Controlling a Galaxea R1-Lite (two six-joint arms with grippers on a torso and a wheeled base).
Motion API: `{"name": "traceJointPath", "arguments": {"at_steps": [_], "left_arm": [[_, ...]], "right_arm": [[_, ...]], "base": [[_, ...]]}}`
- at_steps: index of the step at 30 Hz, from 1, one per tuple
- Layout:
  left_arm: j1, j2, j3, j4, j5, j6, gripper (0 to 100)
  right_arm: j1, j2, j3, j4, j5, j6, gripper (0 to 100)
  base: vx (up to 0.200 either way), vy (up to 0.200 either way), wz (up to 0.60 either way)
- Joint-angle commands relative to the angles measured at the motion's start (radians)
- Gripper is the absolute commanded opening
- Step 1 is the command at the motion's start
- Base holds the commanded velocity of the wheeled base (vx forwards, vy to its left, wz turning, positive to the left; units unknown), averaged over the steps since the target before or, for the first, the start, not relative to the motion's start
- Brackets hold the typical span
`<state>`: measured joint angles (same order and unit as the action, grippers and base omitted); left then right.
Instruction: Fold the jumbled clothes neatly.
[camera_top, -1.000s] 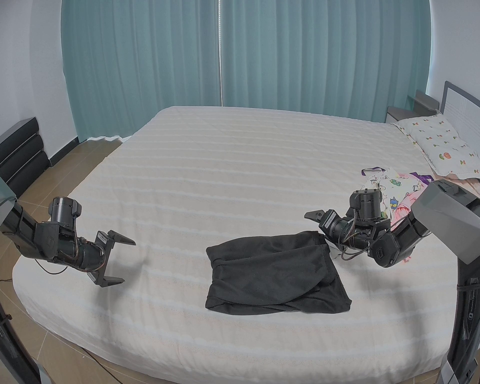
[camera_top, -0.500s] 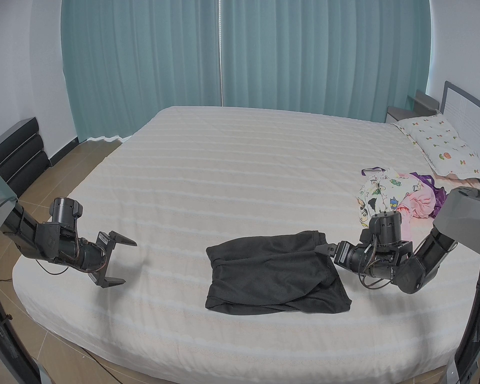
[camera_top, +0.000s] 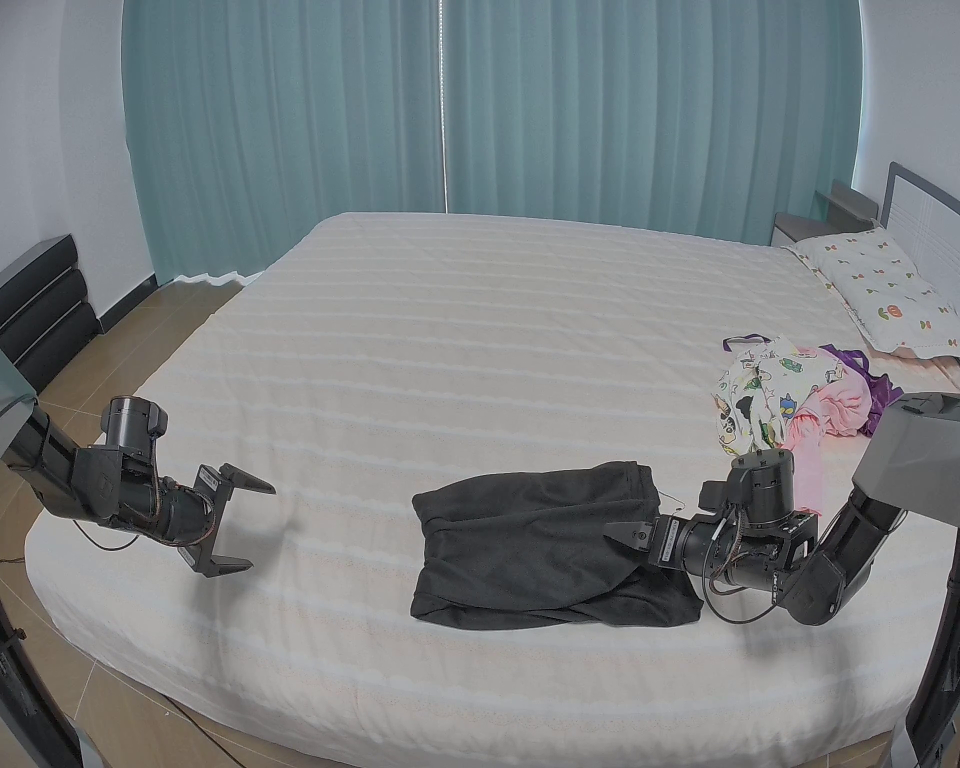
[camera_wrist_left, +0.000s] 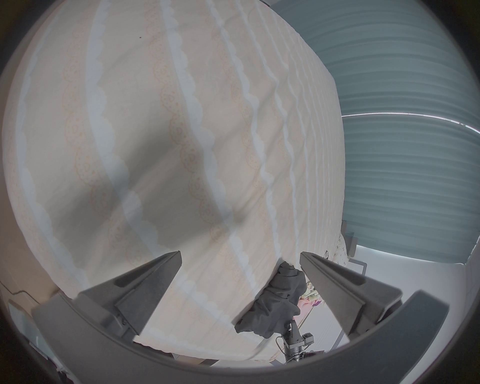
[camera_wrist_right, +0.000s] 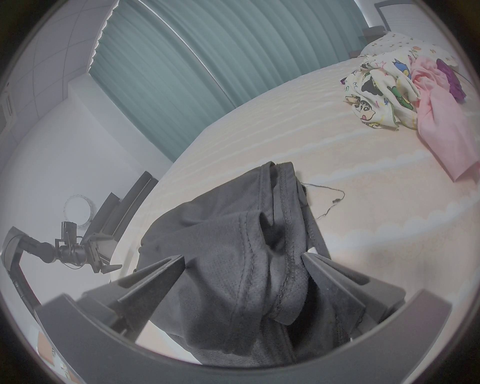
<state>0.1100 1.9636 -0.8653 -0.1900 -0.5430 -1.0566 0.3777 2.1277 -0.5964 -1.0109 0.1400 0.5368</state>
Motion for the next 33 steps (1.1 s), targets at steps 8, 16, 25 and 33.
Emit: {"name": "traceJointPath", "arguments": {"at_steps": [8, 16, 25, 33], "left_arm": [[0.000, 0.000, 0.000, 0.000, 0.000, 0.000, 100], [-0.001, -0.002, 0.002, 0.001, 0.000, 0.000, 100], [-0.013, -0.009, 0.011, 0.001, 0.000, 0.000, 100], [-0.018, -0.009, 0.011, 0.001, 0.000, 0.000, 100]], "right_arm": [[0.000, -0.022, 0.056, -0.002, 0.007, -0.054, 0], [-0.002, -0.130, 0.110, 0.011, 0.029, -0.051, 0], [-0.003, -0.238, 0.084, 0.121, 0.062, -0.043, 0], [0.003, -0.304, 0.049, 0.247, 0.062, -0.041, 100]], "base": [[0.000, 0.000, 0.00], [0.000, 0.000, 0.00], [0.000, 0.000, 0.00], [0.000, 0.000, 0.00]]}}
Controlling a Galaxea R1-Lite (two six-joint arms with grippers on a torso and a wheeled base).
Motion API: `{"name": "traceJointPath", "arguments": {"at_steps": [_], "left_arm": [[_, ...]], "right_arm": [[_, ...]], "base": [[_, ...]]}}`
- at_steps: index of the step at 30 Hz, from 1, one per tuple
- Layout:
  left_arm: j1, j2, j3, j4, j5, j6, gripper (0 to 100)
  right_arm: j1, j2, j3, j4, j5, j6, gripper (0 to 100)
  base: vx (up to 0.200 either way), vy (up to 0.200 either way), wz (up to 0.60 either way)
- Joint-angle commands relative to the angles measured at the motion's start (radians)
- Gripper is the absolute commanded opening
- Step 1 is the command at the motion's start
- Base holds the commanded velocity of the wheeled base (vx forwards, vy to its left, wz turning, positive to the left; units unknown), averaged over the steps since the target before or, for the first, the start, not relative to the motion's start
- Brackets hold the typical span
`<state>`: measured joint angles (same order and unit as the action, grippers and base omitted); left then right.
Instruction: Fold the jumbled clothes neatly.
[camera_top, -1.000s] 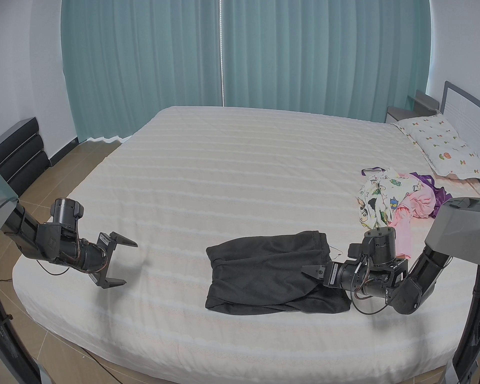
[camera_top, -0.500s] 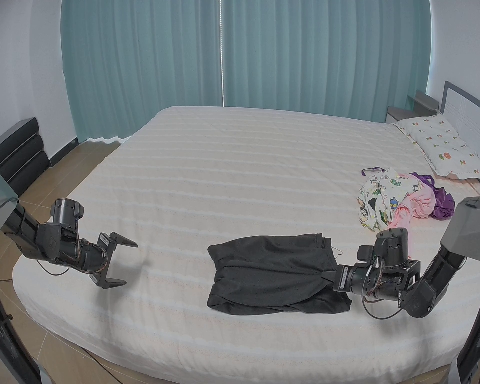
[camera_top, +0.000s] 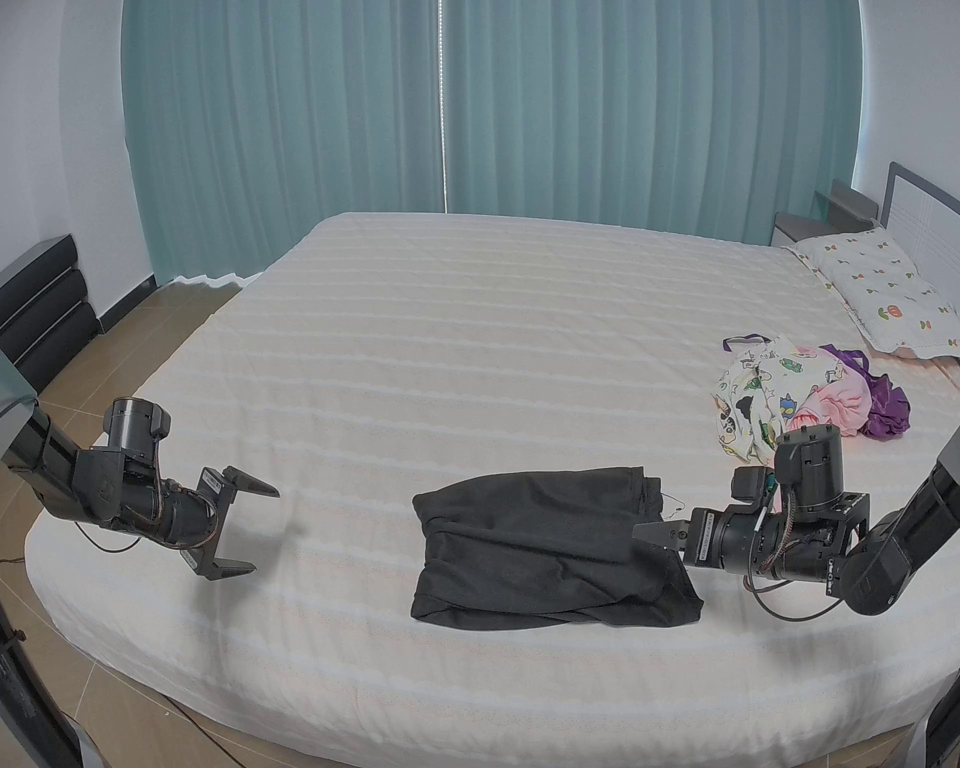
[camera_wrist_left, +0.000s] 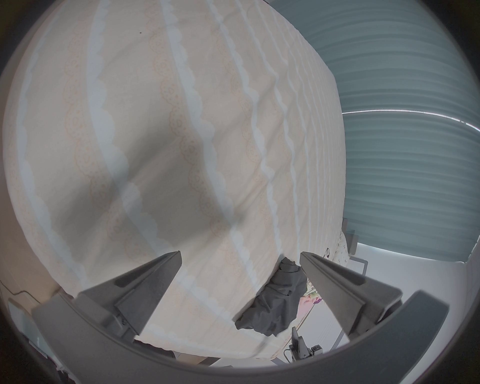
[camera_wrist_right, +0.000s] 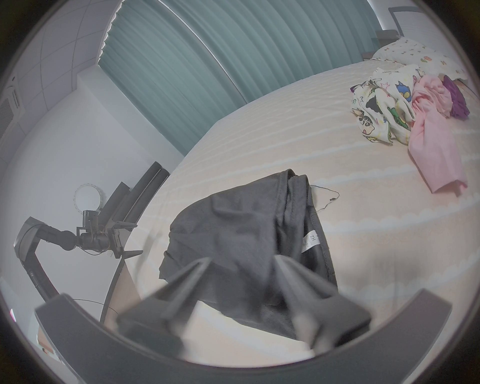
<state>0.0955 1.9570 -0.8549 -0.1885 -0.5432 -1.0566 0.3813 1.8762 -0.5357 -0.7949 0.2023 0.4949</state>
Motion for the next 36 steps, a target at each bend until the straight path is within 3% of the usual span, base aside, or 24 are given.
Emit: {"name": "traceJointPath", "arguments": {"at_steps": [1, 8, 11, 19, 25, 36], "left_arm": [[-0.011, -0.003, -0.001, 0.000, 0.000, 0.000, 100], [-0.122, -0.007, -0.024, -0.005, 0.031, 0.006, 100], [-0.270, 0.048, -0.116, -0.043, 0.170, 0.004, 100], [-0.405, 0.195, -0.355, -0.040, 0.204, 0.009, 100], [-0.436, 0.322, -0.492, -0.040, 0.258, 0.013, 100], [-0.453, 0.381, -0.550, -0.039, 0.258, 0.035, 100]], "right_arm": [[-0.005, -0.048, -0.007, 0.040, 0.002, 0.001, 100], [-0.013, 0.009, 0.020, 0.033, 0.002, 0.004, 100], [0.001, 0.008, 0.014, 0.033, 0.002, 0.045, 100], [0.034, -0.003, 0.036, 0.033, -0.008, 0.100, 100], [0.073, -0.005, 0.057, 0.033, -0.009, 0.143, 100], [0.074, -0.005, 0.059, 0.033, -0.012, 0.145, 100]], "base": [[0.000, 0.000, 0.00], [0.000, 0.000, 0.00], [0.000, 0.000, 0.00], [0.000, 0.000, 0.00], [0.000, 0.000, 0.00], [0.000, 0.000, 0.00]]}}
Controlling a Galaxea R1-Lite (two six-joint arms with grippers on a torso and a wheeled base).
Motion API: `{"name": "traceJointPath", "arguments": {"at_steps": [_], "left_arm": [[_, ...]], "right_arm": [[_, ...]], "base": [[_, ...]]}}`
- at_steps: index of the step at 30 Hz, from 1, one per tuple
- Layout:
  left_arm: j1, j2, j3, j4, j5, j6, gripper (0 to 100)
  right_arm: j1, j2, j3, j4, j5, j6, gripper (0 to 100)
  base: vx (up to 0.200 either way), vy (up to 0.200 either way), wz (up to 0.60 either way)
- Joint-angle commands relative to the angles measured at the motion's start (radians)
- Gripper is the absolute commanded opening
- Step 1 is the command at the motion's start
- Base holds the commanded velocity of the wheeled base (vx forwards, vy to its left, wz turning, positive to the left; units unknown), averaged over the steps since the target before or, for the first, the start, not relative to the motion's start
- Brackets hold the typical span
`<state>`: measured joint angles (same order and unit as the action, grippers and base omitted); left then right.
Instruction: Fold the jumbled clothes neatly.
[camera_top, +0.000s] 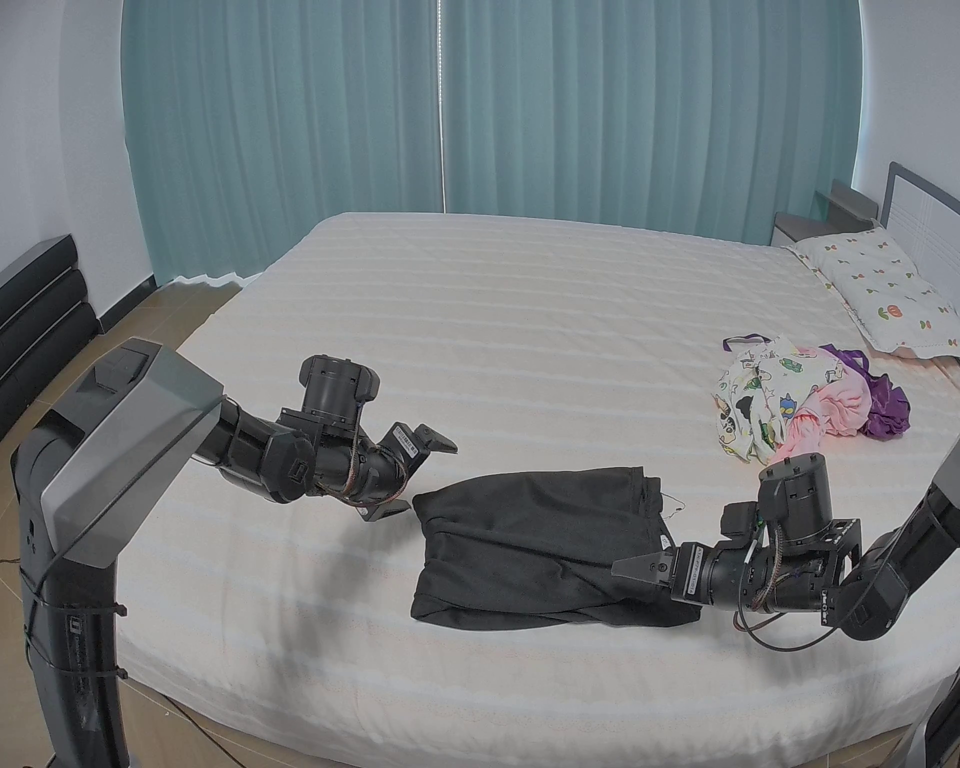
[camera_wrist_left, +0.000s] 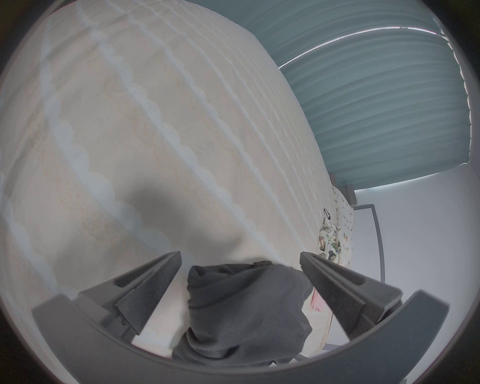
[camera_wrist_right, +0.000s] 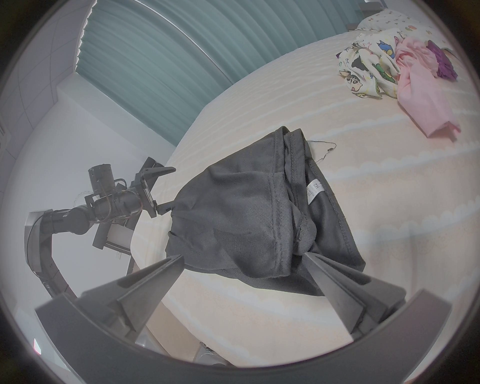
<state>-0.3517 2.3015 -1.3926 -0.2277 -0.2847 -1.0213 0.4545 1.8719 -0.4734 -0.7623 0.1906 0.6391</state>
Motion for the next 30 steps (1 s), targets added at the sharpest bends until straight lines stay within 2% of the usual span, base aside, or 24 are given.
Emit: {"name": "traceJointPath", "arguments": {"at_steps": [1, 4, 5, 13, 24, 29, 30], "left_arm": [[-0.007, 0.038, -0.014, 0.001, -0.001, 0.000, 100], [-0.012, 0.042, -0.023, 0.001, -0.001, 0.000, 100], [-0.010, 0.056, -0.042, 0.002, -0.001, 0.000, 0], [0.003, 0.073, -0.083, 0.001, -0.001, -0.005, 0], [0.082, 0.130, -0.227, -0.004, -0.011, -0.008, 0], [0.080, 0.128, -0.201, 0.004, -0.016, -0.008, 0], [0.079, 0.124, -0.161, 0.001, -0.016, -0.002, 100]], "right_arm": [[0.003, 0.000, -0.005, 0.000, -0.002, 0.001, 100], [0.006, 0.001, -0.004, 0.001, -0.002, 0.001, 100], [0.009, 0.009, 0.001, 0.000, -0.003, 0.001, 100], [-0.016, 0.030, 0.001, 0.000, -0.022, 0.001, 100], [-0.017, 0.075, -0.010, -0.002, -0.033, -0.001, 100], [-0.019, 0.078, -0.011, -0.002, -0.033, 0.001, 100], [-0.020, 0.078, -0.010, -0.002, -0.033, 0.001, 100]], "base": [[0.000, 0.000, 0.00], [0.000, 0.000, 0.00], [0.000, 0.000, 0.00], [0.000, 0.000, 0.00], [0.000, 0.000, 0.00], [0.000, 0.000, 0.00], [0.000, 0.000, 0.00]]}}
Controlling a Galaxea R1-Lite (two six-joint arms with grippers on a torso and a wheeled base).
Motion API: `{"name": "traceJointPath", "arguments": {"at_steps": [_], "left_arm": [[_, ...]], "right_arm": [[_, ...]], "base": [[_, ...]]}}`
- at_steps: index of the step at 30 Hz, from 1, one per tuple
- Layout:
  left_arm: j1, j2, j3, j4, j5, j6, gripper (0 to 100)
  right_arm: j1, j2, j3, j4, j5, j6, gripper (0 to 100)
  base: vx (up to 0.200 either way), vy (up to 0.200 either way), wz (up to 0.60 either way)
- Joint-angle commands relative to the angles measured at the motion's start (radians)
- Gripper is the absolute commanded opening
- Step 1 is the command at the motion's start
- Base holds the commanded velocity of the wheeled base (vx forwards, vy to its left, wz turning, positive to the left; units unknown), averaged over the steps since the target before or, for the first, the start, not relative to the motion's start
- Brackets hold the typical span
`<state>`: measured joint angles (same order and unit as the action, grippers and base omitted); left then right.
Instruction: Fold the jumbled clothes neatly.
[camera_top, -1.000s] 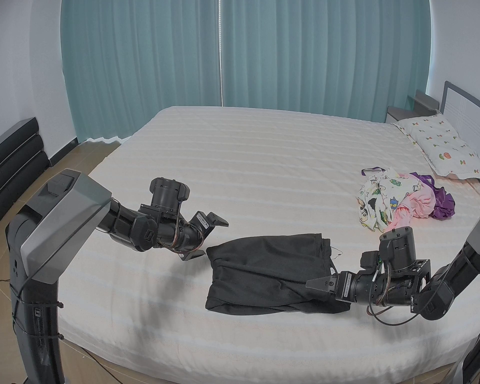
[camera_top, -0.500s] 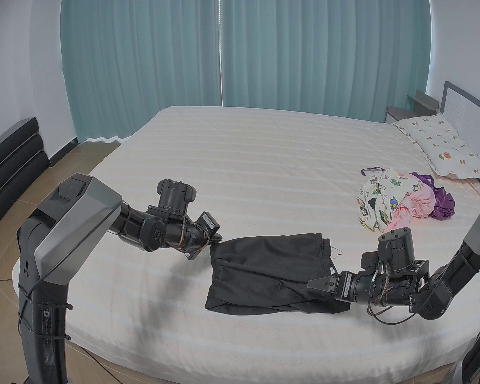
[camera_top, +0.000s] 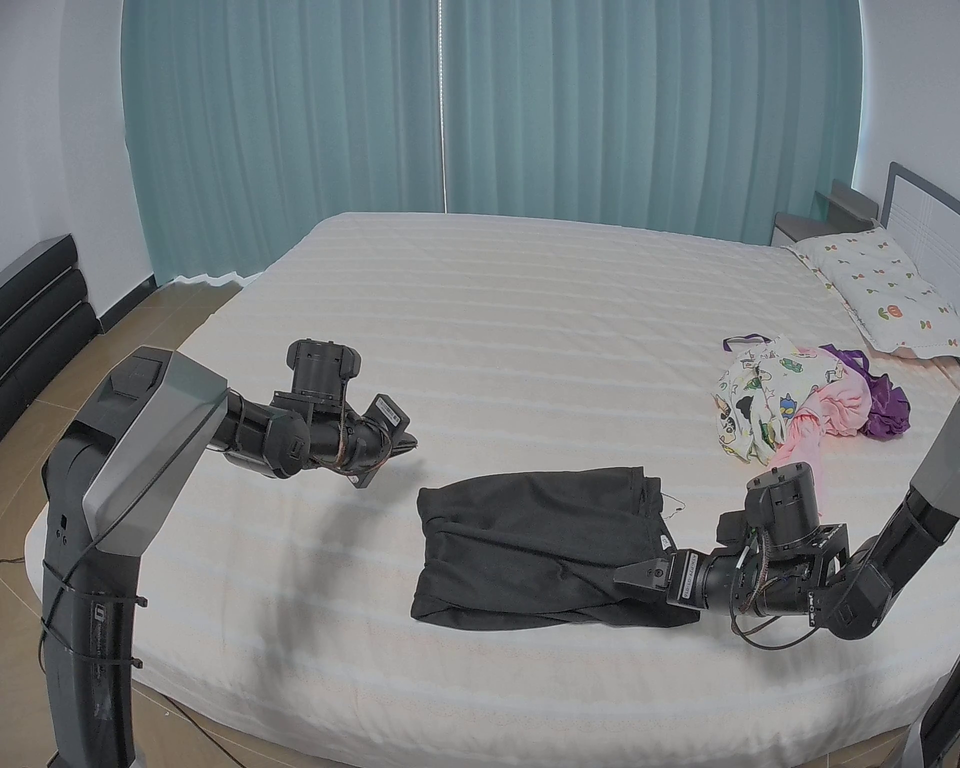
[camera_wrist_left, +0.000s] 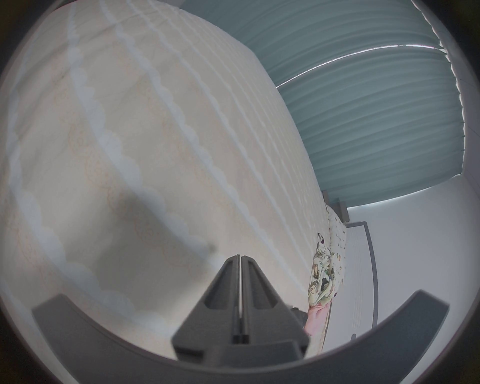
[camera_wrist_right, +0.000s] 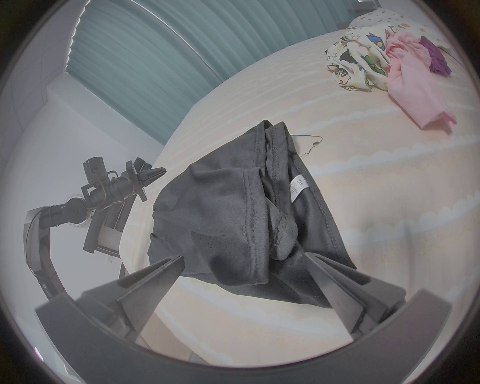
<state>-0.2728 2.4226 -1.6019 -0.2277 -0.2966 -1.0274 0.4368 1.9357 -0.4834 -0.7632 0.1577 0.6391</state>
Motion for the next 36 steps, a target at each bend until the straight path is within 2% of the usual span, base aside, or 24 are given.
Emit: {"name": "traceJointPath", "arguments": {"at_steps": [1, 4, 10, 26, 27, 36], "left_arm": [[-0.002, -0.003, 0.066, -0.001, -0.004, 0.006, 100], [-0.005, -0.026, 0.111, -0.009, -0.007, 0.013, 100], [-0.006, -0.088, 0.221, -0.042, -0.081, 0.047, 100], [-0.083, -0.065, 0.208, -0.081, -0.070, 0.056, 100], [-0.085, -0.060, 0.208, -0.090, -0.068, 0.056, 0], [-0.069, -0.034, 0.162, -0.108, -0.065, 0.050, 0]], "right_arm": [[-0.004, 0.014, 0.002, -0.001, 0.000, 0.001, 100], [-0.007, 0.012, 0.003, -0.001, 0.000, 0.001, 100], [-0.007, 0.003, 0.017, -0.001, 0.000, 0.001, 100], [-0.023, 0.000, 0.028, -0.001, 0.000, 0.001, 100], [-0.026, 0.000, 0.028, -0.001, 0.000, 0.001, 100], [-0.059, 0.009, 0.029, -0.001, 0.002, 0.001, 100]], "base": [[0.000, 0.000, 0.00], [0.000, 0.000, 0.00], [0.000, 0.000, 0.00], [0.000, 0.000, 0.00], [0.000, 0.000, 0.00], [0.000, 0.000, 0.00]]}}
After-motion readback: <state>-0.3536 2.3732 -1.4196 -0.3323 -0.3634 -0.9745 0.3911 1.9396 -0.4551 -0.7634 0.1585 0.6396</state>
